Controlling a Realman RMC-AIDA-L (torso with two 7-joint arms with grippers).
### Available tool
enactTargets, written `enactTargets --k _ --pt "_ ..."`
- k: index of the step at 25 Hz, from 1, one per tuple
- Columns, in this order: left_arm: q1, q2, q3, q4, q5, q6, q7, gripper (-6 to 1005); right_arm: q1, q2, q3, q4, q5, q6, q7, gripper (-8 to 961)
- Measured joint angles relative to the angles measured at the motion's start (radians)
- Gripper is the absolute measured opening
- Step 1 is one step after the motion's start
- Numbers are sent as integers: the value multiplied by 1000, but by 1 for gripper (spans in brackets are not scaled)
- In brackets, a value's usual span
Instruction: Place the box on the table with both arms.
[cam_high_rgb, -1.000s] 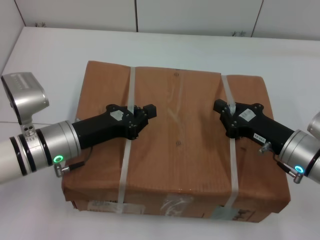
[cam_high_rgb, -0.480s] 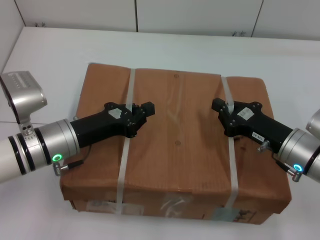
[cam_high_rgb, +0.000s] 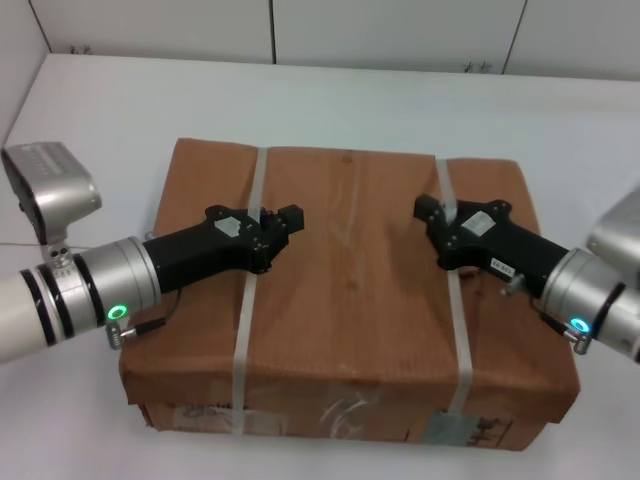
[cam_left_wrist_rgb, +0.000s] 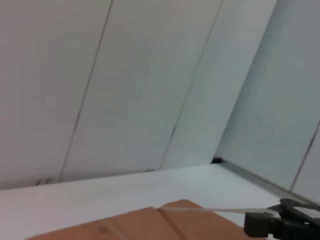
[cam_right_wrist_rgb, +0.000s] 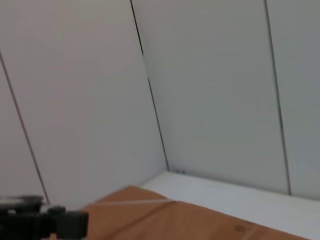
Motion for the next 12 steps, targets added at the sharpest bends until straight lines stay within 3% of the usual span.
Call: enactTargets --k 6,12 --pt "-18 -5 11 -2 11 -110 2 28 33 0 0 78 0 168 -93 -2" --pt "-28 -8 16 -11 28 -230 17 28 49 0 2 120 -1 227 -116 -2"
